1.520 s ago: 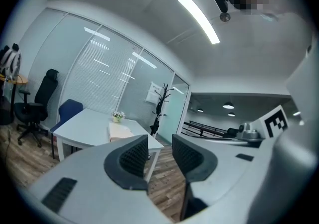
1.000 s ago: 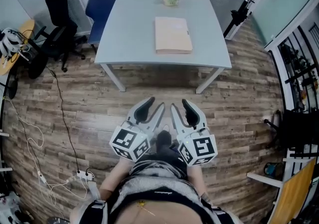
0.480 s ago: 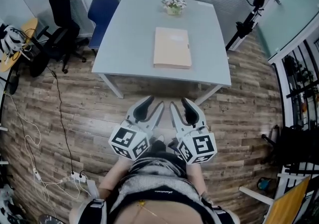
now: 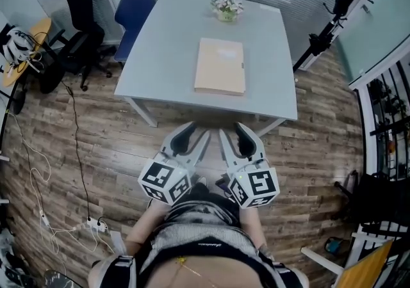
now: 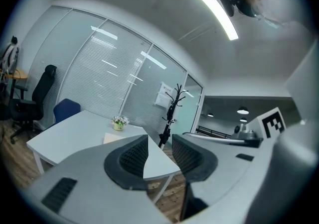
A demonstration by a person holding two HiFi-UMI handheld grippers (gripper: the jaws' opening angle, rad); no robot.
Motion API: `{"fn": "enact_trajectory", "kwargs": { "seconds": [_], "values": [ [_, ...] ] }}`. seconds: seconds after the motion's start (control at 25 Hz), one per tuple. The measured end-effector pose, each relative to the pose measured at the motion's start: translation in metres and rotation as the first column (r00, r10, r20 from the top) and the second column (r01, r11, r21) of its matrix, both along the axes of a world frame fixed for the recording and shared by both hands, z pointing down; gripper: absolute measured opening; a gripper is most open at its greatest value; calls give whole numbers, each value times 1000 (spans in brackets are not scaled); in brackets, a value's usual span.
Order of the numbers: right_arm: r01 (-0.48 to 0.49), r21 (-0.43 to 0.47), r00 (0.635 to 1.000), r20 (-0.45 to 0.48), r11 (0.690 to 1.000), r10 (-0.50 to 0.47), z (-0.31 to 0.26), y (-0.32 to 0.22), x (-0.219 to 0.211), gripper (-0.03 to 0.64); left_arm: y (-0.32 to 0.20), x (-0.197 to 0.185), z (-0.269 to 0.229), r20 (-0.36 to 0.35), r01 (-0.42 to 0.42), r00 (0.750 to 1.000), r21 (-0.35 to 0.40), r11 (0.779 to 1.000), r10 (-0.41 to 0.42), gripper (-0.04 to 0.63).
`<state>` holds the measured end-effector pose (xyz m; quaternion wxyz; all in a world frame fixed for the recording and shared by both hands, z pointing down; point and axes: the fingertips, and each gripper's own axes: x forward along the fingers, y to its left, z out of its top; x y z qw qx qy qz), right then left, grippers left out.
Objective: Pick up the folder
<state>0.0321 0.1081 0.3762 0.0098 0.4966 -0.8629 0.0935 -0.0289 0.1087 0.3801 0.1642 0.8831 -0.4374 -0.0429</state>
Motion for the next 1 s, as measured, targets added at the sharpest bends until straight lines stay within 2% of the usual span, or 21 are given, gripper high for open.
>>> {"fn": "enact_trajectory", "kwargs": {
  "seconds": [0.36,1.0],
  "values": [
    [-35,-21,999,5,999,35,10,-31,17,155,-39,12,8,-5,-16,1000,-15,1000,16,123],
    [-114,-25,993,1,993,114,13,-151,30,155,-168,32,12,-19,-109,994,-17,994,109,123]
  ]
}}
